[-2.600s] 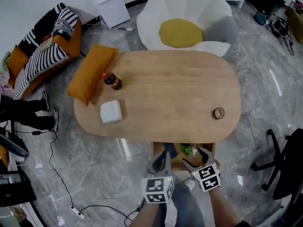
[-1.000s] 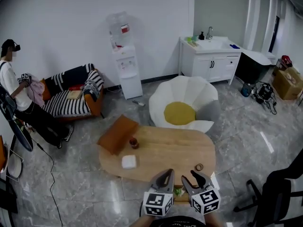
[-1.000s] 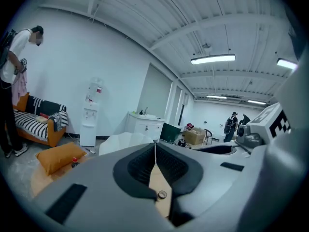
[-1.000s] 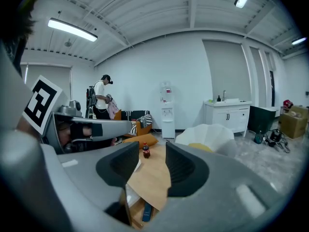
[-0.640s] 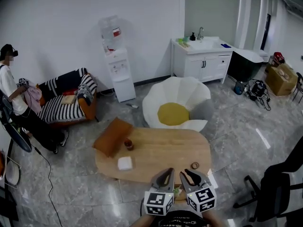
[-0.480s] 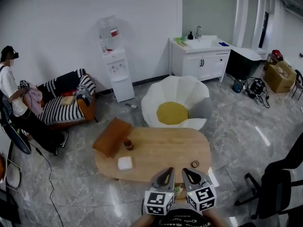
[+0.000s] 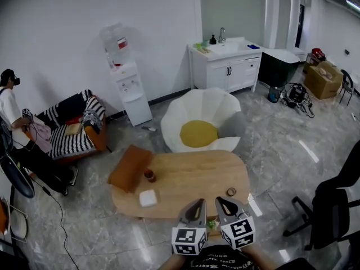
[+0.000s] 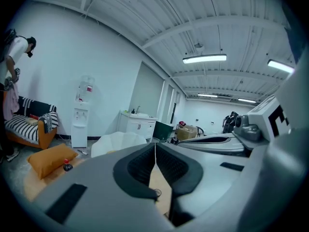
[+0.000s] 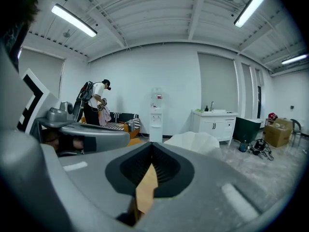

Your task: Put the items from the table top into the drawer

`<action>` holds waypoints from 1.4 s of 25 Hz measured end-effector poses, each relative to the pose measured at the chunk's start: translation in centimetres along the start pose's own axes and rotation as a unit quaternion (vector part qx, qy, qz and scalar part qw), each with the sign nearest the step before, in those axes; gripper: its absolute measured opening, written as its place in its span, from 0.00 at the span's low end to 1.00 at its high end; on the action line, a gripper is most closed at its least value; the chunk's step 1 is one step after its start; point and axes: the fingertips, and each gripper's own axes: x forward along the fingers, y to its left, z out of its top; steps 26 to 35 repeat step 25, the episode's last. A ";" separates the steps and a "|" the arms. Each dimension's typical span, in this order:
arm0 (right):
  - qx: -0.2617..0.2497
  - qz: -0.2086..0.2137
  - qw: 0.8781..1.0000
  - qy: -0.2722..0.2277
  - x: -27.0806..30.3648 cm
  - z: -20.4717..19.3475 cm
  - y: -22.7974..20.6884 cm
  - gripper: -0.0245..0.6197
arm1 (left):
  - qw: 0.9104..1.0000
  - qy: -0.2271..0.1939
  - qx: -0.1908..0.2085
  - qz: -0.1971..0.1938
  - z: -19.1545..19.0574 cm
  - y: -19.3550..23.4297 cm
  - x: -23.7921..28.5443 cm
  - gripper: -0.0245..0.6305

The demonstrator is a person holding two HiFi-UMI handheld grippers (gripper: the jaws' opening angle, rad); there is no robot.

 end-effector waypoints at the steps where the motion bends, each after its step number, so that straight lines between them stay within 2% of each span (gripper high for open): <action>1: -0.001 -0.001 1.000 0.003 0.1 -0.1 0.0 0.04 | 1.000 0.000 0.001 -0.002 0.0 0.1 0.1 0.06; 12: -0.006 0.013 1.000 0.006 1.7 -0.2 1.2 0.04 | 1.000 0.002 0.008 -0.002 0.4 1.3 0.0 0.06; 35: -0.017 0.011 1.000 0.002 2.9 0.4 2.5 0.04 | 1.000 -0.001 0.014 -0.005 0.7 2.9 -0.3 0.06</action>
